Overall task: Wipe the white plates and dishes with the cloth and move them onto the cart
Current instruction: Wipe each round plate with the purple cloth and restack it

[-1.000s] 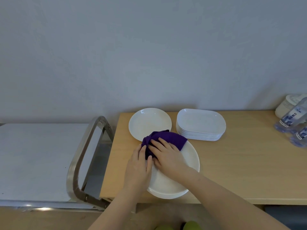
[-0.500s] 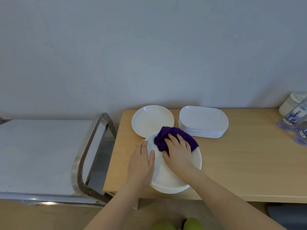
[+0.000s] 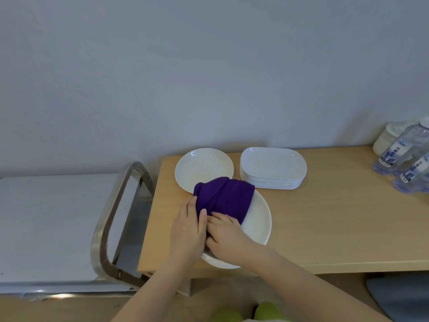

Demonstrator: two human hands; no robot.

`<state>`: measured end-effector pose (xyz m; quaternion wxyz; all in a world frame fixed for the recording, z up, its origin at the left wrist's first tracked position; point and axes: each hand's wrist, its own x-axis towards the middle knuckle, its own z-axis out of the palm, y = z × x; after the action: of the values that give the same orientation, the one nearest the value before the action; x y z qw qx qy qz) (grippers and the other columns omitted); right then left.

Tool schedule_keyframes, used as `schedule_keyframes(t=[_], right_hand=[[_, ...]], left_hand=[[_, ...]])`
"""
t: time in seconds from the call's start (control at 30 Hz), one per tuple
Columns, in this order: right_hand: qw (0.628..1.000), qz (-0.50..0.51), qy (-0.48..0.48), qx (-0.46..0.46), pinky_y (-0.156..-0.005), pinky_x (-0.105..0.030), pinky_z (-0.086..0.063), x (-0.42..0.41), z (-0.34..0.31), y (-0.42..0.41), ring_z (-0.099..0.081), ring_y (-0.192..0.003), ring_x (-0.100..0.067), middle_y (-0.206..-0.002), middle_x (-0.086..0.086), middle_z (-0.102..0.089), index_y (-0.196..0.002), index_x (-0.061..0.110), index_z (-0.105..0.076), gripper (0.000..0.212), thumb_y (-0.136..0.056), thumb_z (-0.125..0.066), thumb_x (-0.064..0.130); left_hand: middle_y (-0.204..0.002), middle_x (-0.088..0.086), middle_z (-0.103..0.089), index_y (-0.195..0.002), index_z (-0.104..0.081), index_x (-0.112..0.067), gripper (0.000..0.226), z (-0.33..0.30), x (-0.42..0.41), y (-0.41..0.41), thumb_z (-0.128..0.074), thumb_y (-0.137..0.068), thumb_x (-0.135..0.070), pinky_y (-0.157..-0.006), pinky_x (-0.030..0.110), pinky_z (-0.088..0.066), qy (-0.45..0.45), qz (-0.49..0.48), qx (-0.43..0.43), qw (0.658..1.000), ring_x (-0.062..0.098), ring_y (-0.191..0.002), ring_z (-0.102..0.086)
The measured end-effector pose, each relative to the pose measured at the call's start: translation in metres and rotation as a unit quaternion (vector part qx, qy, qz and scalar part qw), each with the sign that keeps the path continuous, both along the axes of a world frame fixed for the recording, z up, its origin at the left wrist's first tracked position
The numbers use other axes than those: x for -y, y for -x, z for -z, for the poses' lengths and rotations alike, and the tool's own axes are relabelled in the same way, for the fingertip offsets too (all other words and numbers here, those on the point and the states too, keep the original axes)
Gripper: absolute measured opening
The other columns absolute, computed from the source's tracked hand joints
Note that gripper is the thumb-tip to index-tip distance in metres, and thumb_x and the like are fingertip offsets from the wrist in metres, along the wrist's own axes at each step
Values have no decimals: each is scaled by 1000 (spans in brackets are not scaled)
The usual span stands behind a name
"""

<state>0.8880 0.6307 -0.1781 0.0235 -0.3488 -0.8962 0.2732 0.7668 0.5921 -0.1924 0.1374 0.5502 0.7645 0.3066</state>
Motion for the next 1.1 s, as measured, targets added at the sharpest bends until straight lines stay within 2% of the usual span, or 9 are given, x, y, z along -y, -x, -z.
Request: schedule_keyframes(t=[0.1, 0.3, 0.47, 0.57, 0.7, 0.8, 0.87, 1.1], right_hand=[[999, -40, 22, -5, -116, -39, -19, 10, -5, -17, -29, -136, -10, -142, 13, -44, -131, 25, -51, 40, -94, -36, 27], [996, -64, -26, 65, -110, -30, -27, 2, -16, -68, -29, -135, -2, -145, 21, -40, -134, 33, -51, 43, -94, -37, 28], [990, -38, -88, 105, -106, -25, -32, -16, -22, -93, -37, -129, -5, -140, 19, -46, -129, 31, -57, 41, -94, -37, 25], [981, -6, -136, 139, -109, -26, -24, -23, -17, -92, -33, -133, -13, -142, 11, -45, -134, 23, -53, 41, -97, -34, 25], [963, 73, -181, 187, -117, -36, -11, -24, -8, -75, -22, -142, -23, -149, -3, -38, -141, 12, -41, 45, -99, -34, 26], [956, 108, -172, 214, -118, -42, -4, -30, -4, -58, -9, -146, -27, -157, -7, -21, -149, 10, -23, 51, -101, -29, 28], [951, 117, -182, 220, -118, -43, -3, -35, -2, -48, -7, -146, -29, -158, -7, -17, -150, 11, -18, 53, -102, -28, 31], [971, 121, -163, 129, -118, -42, -6, -45, 10, -20, -13, -144, -27, -155, -3, -26, -147, 16, -28, 51, -100, -32, 35]], left_hand=[[-138, -1, -44, -143, -32, -20, 68, -3, 1, -1, -9, -90, -56, -99, 37, -45, -2, -1, -5, 1000, 13, -118, -48], [-141, -1, -43, -143, -31, -20, 71, -4, 1, -1, -8, -88, -58, -103, 38, -42, 28, -8, -25, 999, 15, -125, -45], [-142, -3, -40, -144, -26, -24, 54, 0, -1, 1, -22, -96, -48, -104, 38, -42, 56, -19, -19, 998, 15, -125, -44], [-144, -4, -38, -144, -25, -24, 55, 1, -1, 1, -21, -96, -51, -106, 38, -40, 62, -18, -20, 998, 15, -127, -42], [-145, -4, -37, -144, -25, -25, 70, 0, -1, 0, -10, -86, -60, -107, 39, -40, 66, -20, -26, 997, 15, -128, -42], [-145, -5, -37, -143, -26, -25, 61, 3, -2, 0, -16, -91, -56, -107, 38, -39, 67, -26, -38, 997, 14, -127, -42], [-145, -5, -38, -143, -26, -25, 57, 5, -2, 1, -21, -94, -53, -107, 37, -40, 67, -27, -39, 997, 14, -127, -43], [-147, -1, -36, -145, -27, -21, 52, 8, -3, 3, -25, -98, -45, -107, 38, -39, 57, -18, -16, 998, 16, -130, -40]])
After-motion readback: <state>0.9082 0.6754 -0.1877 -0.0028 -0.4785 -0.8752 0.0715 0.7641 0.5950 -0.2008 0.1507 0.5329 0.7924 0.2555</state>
